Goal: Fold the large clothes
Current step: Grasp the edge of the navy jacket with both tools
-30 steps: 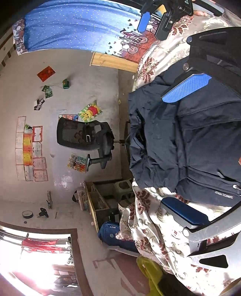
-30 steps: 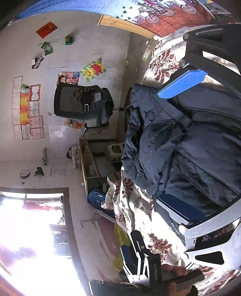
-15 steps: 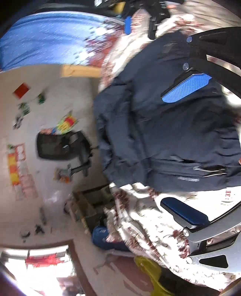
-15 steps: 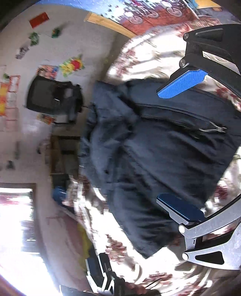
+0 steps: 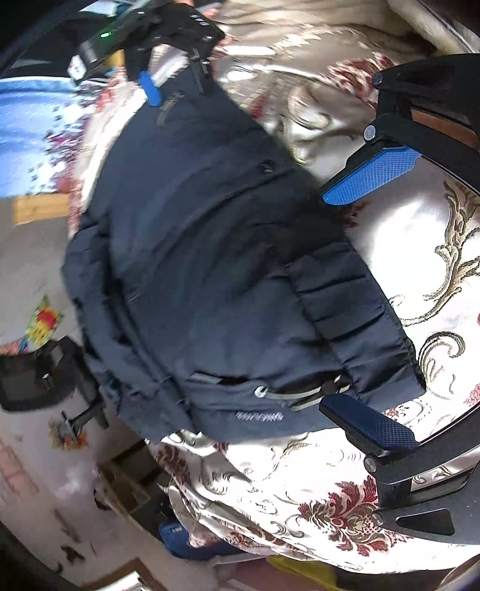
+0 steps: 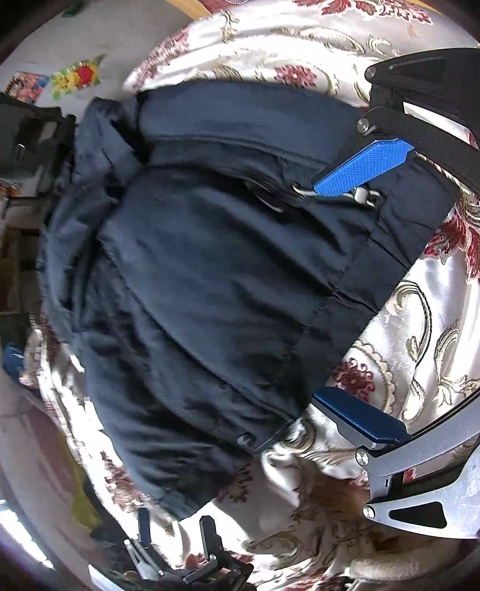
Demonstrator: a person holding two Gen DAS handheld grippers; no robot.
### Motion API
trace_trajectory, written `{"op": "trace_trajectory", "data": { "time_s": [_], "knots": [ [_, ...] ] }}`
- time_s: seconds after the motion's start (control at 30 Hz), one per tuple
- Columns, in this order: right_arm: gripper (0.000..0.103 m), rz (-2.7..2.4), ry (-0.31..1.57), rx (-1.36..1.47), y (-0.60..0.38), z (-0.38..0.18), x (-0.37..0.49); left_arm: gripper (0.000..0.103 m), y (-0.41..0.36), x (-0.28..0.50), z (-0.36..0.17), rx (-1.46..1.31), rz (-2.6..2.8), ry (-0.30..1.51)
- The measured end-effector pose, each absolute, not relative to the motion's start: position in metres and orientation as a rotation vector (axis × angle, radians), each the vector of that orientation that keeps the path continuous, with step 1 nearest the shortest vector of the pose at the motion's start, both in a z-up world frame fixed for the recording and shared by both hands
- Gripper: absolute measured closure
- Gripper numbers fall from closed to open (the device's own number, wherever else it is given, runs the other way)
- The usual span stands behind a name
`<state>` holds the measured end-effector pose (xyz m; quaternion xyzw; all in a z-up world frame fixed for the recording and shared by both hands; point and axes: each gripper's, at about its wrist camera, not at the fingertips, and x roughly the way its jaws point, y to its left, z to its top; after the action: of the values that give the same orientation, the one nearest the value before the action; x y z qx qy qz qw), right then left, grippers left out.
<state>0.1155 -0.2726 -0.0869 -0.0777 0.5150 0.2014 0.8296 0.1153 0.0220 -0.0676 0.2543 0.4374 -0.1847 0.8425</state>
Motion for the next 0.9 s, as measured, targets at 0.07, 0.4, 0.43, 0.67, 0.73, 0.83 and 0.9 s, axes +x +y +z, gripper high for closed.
{"op": "trace_trajectory", "data": {
  "time_s": [0.07,0.4,0.43,0.67,0.73,0.83,0.9],
  "knots": [
    [0.001,0.431,1.12,-0.18,-0.267,-0.095,0.116,0.0,0.018,0.117,-0.08,0.582,-0.386,0.955],
    [0.001,0.41,1.165,-0.239,-0.253,-0.11,0.114,0.015,0.008,0.114,-0.099,0.67,-0.309,0.933],
    [0.001,0.408,1.17,-0.251,-0.25,-0.112,0.112,0.024,0.008,0.114,-0.098,0.668,-0.304,0.927],
    [0.002,0.41,1.209,-0.387,-0.223,-0.131,0.096,0.067,0.004,0.123,-0.083,0.632,-0.263,0.879],
    [0.002,0.402,1.208,-0.422,-0.215,-0.136,0.092,0.079,0.003,0.128,-0.074,0.62,-0.243,0.858],
    [0.002,0.377,1.203,-0.467,-0.204,-0.144,0.086,0.087,0.005,0.138,-0.055,0.569,-0.228,0.839],
    [0.002,0.36,1.194,-0.487,-0.2,-0.147,0.084,0.09,0.007,0.145,-0.043,0.522,-0.235,0.833]
  ]
}}
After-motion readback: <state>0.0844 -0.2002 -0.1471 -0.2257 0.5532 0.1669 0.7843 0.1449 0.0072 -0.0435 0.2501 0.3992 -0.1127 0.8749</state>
